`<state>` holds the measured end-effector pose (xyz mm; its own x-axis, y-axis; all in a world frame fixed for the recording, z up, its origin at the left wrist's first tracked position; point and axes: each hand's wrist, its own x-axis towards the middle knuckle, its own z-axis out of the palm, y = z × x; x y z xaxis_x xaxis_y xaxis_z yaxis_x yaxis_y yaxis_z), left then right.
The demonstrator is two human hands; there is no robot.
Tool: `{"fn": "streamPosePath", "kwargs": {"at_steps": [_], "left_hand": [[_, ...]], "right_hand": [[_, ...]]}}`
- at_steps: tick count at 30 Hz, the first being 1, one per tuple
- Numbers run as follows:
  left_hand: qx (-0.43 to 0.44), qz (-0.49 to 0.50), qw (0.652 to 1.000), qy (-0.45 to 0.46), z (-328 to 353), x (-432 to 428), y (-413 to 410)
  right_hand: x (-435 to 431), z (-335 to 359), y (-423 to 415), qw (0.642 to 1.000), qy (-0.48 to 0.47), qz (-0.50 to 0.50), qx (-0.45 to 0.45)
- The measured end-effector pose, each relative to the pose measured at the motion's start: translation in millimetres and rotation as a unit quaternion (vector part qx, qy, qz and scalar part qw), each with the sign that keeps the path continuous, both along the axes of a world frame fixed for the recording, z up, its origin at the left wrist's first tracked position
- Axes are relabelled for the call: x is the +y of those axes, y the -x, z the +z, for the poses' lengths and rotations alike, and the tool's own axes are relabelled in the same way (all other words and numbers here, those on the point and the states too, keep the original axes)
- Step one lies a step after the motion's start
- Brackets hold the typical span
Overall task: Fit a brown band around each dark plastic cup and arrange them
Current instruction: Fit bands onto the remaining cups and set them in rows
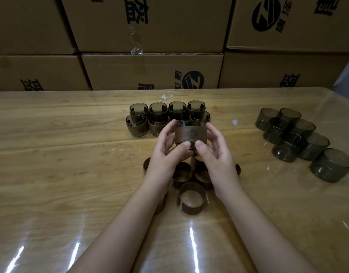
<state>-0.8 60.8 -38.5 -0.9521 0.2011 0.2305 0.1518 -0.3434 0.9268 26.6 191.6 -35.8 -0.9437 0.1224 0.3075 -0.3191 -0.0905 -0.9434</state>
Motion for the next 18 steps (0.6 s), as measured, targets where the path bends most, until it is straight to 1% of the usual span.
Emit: {"fn": "streamPosePath", "kwargs": {"at_steps": [4,10,15,18], "left_hand": [[-0.013,0.015,1.0,-0.013,-0.7,0.8,1.2],[-0.023,0.018,0.999,-0.027,-2.9,0.9,1.6],[-0.006,0.038,0.999,0.0,-2.4,-1.5,1.6],[-0.007,0.042,0.999,0.009,-2.1,-1.4,2.0]], "right_hand": [[-0.1,-3.5,3.2,0.999,-0.028,0.009,-0.026],[-1.3,-5.5,4.0,0.997,-0.067,-0.022,-0.016],[-2.1,-4.0,3.8,0.996,-0.071,-0.054,-0.005],[-2.3,-3.1,2.8,0.996,-0.072,-0.055,0.0]]}}
